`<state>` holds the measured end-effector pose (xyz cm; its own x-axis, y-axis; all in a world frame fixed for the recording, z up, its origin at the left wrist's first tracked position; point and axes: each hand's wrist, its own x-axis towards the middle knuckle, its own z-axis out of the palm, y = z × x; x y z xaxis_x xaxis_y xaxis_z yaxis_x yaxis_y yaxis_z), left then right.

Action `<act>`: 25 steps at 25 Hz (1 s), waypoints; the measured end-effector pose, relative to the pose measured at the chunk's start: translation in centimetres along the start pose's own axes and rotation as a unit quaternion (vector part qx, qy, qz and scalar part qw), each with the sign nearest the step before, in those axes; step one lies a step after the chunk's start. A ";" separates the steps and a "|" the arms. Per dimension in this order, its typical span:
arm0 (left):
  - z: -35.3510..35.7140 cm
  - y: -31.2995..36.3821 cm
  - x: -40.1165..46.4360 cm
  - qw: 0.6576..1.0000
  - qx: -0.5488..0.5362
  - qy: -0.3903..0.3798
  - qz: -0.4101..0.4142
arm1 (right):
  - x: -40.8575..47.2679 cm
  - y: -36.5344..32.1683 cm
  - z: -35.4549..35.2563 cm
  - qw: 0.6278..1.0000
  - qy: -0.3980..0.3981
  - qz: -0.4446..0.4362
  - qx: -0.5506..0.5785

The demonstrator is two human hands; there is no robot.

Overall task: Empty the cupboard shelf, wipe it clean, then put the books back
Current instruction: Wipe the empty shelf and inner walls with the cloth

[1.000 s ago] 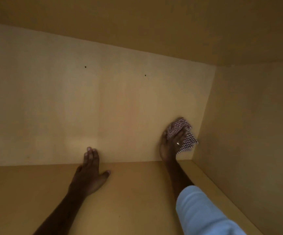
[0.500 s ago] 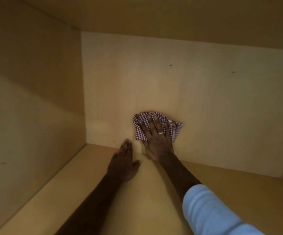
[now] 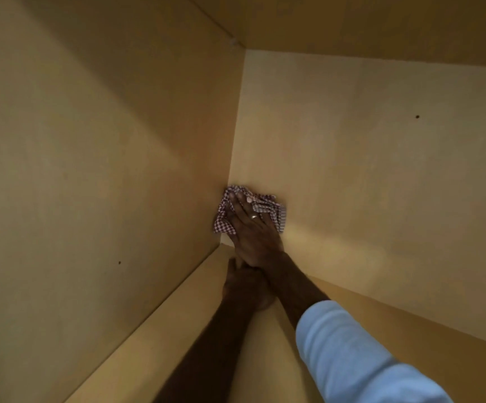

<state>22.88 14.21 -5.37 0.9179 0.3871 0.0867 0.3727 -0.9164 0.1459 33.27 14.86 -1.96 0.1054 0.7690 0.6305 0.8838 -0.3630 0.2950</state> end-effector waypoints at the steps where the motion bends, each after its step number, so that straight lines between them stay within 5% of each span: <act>1: 0.1 0.1 -0.1 1.000 0.016 -0.008 -0.006 | -0.2 -0.1 0.4 1.000 -0.013 0.000 0.016; 5: -0.1 0.6 -0.9 0.998 0.063 -0.024 -0.010 | -1.1 -0.2 0.9 0.972 -0.086 -0.004 0.218; 7: -0.8 1.2 -1.6 0.999 0.040 -0.028 0.001 | -1.3 -0.6 -0.4 0.894 -0.145 0.095 0.413; 9: -1.5 1.7 -2.3 1.000 0.000 -0.008 0.013 | -1.5 -0.8 -2.6 0.758 -0.104 0.225 0.603; 12: -1.1 2.7 -3.2 0.998 -0.054 0.016 0.007 | -2.9 1.4 -6.5 0.457 0.037 0.384 0.801; 13: -0.9 3.6 -3.5 0.998 -0.060 0.016 0.007 | -4.3 3.0 -8.0 0.383 0.055 0.399 0.831; 14: -0.7 4.2 -3.8 0.998 -0.064 0.013 0.009 | -5.8 4.4 -9.4 0.331 0.074 0.409 0.847; 17: -0.2 8.6 -4.0 0.995 -0.085 0.001 0.046 | -12.6 9.3 -14.6 0.261 0.184 0.435 0.842; 20: 0.6 14.8 -4.1 0.990 -0.099 -0.026 0.101 | -20.4 15.5 -20.2 0.293 0.380 0.441 0.759; 23: 2.0 18.4 -4.5 0.990 -0.076 -0.036 0.112 | -29.4 23.0 -23.5 0.536 0.541 0.461 0.455; 25: 2.4 18.8 -4.6 0.993 -0.046 -0.022 0.110 | -35.8 28.8 -24.9 0.710 0.506 0.471 0.130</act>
<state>26.00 -5.03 -5.40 0.9816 0.1718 0.0836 0.1503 -0.9645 0.2171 43.62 -36.21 1.89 0.4408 -0.5720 0.6918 0.7060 -0.2549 -0.6607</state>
